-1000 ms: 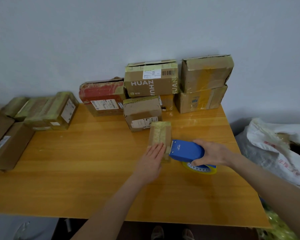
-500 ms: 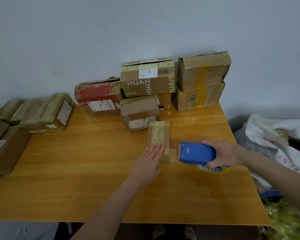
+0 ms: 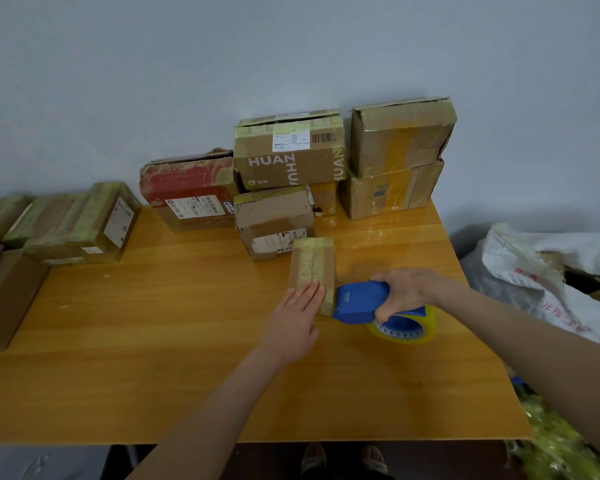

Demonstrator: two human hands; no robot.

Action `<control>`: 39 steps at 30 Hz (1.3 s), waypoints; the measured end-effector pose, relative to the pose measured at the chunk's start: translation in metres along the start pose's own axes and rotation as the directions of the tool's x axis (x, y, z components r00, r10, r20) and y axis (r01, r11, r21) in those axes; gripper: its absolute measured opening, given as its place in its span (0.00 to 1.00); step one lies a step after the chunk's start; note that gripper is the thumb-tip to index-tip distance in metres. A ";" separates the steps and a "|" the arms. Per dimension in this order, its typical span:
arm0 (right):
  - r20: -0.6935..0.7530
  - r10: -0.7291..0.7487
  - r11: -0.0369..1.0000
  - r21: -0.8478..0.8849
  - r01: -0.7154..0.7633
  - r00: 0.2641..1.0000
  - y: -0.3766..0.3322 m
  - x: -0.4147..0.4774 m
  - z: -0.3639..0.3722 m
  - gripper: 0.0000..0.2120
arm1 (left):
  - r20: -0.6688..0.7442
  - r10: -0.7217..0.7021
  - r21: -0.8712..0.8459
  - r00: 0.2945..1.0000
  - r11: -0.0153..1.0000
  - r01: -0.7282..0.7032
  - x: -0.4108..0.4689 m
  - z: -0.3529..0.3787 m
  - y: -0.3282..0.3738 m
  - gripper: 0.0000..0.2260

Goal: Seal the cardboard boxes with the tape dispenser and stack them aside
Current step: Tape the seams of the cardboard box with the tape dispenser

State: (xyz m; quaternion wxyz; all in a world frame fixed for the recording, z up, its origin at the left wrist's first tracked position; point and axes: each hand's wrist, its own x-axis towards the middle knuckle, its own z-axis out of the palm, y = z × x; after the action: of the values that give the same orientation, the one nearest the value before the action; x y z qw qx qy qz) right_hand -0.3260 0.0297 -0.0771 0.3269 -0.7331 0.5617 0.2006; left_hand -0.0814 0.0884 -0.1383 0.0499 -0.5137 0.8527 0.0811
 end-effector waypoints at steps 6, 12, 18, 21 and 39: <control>-0.095 0.167 0.985 -0.033 -0.170 0.981 0.008 -0.004 0.007 0.26 | 0.007 0.013 0.000 1.000 1.000 -0.013 -0.003 0.001 -0.002 0.31; -0.154 0.272 0.564 0.825 -0.028 0.950 0.026 -0.001 0.023 0.17 | -0.047 -0.048 -0.099 0.998 0.994 0.043 0.002 -0.003 0.005 0.27; 0.145 0.336 -0.020 0.989 -0.147 0.931 0.014 0.021 0.061 0.24 | -0.248 -0.334 -0.535 0.909 0.830 0.158 -0.001 -0.013 0.003 0.23; 0.136 0.397 0.119 0.973 -0.198 0.908 0.012 0.020 0.062 0.30 | -0.190 -0.479 -0.608 0.857 0.743 0.280 -0.006 -0.012 -0.006 0.24; -0.393 0.246 0.754 0.652 0.080 0.886 -0.097 0.045 0.074 0.28 | 0.111 -0.486 -0.852 0.867 0.403 0.335 0.017 -0.003 -0.007 0.21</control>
State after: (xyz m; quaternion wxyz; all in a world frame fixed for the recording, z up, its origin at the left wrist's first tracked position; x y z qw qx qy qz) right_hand -0.2152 0.0659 -0.1344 0.4104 -0.5723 0.6892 -0.1705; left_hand -0.0831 0.0699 -0.1391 -0.2550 -0.6687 0.5492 0.4315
